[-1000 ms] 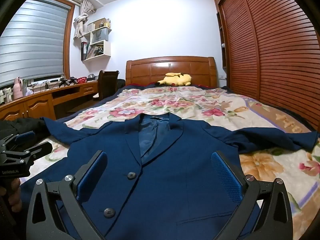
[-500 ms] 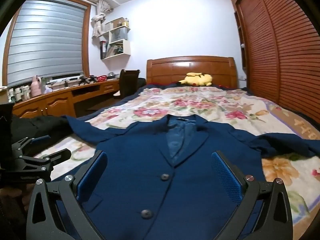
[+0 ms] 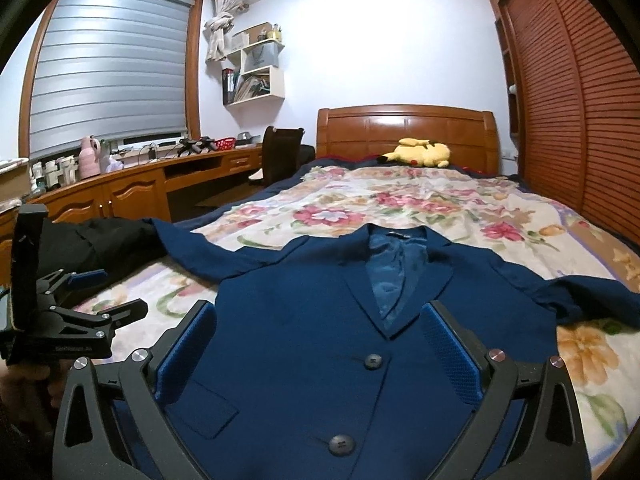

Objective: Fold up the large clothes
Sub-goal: 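Move the left tool toward the jacket sleeve nearest it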

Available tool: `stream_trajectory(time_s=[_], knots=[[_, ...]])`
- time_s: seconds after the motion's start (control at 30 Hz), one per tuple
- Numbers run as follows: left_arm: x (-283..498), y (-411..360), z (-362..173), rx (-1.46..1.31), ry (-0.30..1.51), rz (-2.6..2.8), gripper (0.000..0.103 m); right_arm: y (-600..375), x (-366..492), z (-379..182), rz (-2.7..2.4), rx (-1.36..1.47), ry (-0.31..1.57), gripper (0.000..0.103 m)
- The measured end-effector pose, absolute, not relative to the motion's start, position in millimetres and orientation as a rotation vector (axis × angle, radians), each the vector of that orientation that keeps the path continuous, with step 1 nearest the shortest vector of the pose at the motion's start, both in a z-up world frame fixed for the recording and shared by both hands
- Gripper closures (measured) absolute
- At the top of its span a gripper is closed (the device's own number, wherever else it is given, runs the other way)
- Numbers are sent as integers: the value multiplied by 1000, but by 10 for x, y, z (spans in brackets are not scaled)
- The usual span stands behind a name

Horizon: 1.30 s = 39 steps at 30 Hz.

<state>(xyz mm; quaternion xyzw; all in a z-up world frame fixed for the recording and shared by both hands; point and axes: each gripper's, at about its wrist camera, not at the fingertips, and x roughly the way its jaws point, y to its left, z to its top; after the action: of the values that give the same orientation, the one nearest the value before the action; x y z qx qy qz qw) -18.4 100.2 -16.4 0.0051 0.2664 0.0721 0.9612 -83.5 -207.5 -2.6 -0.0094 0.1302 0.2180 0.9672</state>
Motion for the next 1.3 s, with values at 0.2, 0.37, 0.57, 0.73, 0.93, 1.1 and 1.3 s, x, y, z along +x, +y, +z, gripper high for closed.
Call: stream_trajectory(time_s=[0.2,0.37,0.57,0.73,0.93,1.1,1.3], knots=[[-15,1311,-161,-21,580,147,0,-1978,-751,2,473,-53,281,2],[165,1487,-158,7,607,170,0,-1918,-649,-8,489,-83,317,2],[486,1656,-314,-9,662,167,0,-1880,-652,-25,503,-104,354,2],[735,1781,-365,-71,699,134,7,-1897,-652,-5,517,-104,379,2],[1061,1933,-272,-93,707,132,14,-1994,-721,44,517,-94,373,2],[1296,2093,-278,-125,728,162,16,-2042,-710,37,514,-72,383,2],[1485,2282,-322,-147,759,190,16,-2067,-721,89,508,-49,402,2]])
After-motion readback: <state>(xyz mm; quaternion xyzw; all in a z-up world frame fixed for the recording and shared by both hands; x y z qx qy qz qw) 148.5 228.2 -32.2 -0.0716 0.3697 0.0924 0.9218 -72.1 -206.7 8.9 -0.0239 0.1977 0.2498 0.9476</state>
